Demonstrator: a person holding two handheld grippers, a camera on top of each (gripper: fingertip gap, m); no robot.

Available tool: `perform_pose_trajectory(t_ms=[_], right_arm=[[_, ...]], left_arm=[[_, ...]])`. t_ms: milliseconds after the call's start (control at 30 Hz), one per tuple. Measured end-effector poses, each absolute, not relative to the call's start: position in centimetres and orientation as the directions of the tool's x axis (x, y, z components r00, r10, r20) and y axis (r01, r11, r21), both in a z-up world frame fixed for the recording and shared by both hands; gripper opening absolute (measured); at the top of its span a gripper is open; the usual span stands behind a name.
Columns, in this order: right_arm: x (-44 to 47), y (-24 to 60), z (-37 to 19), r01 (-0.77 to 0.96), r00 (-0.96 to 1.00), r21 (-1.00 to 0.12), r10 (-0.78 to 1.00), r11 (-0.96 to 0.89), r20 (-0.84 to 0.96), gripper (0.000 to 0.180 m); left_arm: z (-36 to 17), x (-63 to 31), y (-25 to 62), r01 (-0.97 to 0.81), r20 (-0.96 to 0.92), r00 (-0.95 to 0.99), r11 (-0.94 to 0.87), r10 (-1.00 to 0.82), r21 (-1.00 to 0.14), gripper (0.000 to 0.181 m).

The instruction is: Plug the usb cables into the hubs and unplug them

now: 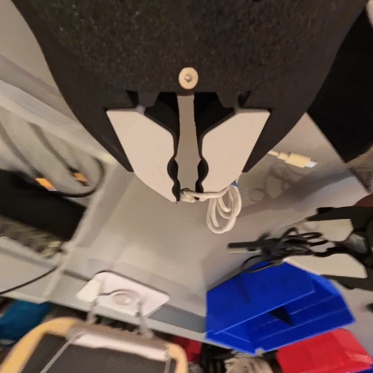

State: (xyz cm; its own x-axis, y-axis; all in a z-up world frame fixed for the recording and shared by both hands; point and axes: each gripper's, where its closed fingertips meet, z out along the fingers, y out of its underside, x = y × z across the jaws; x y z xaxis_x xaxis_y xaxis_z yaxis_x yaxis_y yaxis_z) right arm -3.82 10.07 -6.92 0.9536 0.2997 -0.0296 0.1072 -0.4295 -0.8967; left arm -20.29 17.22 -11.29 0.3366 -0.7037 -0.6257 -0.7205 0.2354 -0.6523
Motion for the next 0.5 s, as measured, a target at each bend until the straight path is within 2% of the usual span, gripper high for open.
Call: perform_pose_trajectory(t_ms=[67,167,233,300,500], right_arm=[[0.4,10.2,-4.4,0.142,0.976,-0.885,0.213,-0.444,0.050,0.014],[8.6,11.1,-2.9,0.185,0.981,-0.791,0.067,-0.583,0.180,0.014],[14.1,12.4,-4.4,0.210,0.949,-0.646,-0.006,-0.734,0.315,0.015],[17.3,14.1,-7.2,0.207,0.924,-0.487,0.007,-0.849,0.382,0.015],[21.9,17.2,-15.2,0.228,0.829,-0.094,0.143,-0.969,0.541,0.015]], left_arm=[[-11.7,-20.4,17.1,-0.703,-0.581,0.346,0.206,-0.737,-0.680,0.017],[-12.1,-20.4,17.0,-0.693,-0.538,0.342,0.180,-0.770,-0.698,0.017],[-12.3,-20.3,16.9,-0.678,-0.499,0.345,0.157,-0.795,-0.718,0.017],[-12.3,-20.1,16.8,-0.674,-0.485,0.342,0.149,-0.805,-0.723,0.017],[-12.8,-19.8,16.3,-0.682,-0.487,0.317,0.161,-0.814,-0.713,0.017]])
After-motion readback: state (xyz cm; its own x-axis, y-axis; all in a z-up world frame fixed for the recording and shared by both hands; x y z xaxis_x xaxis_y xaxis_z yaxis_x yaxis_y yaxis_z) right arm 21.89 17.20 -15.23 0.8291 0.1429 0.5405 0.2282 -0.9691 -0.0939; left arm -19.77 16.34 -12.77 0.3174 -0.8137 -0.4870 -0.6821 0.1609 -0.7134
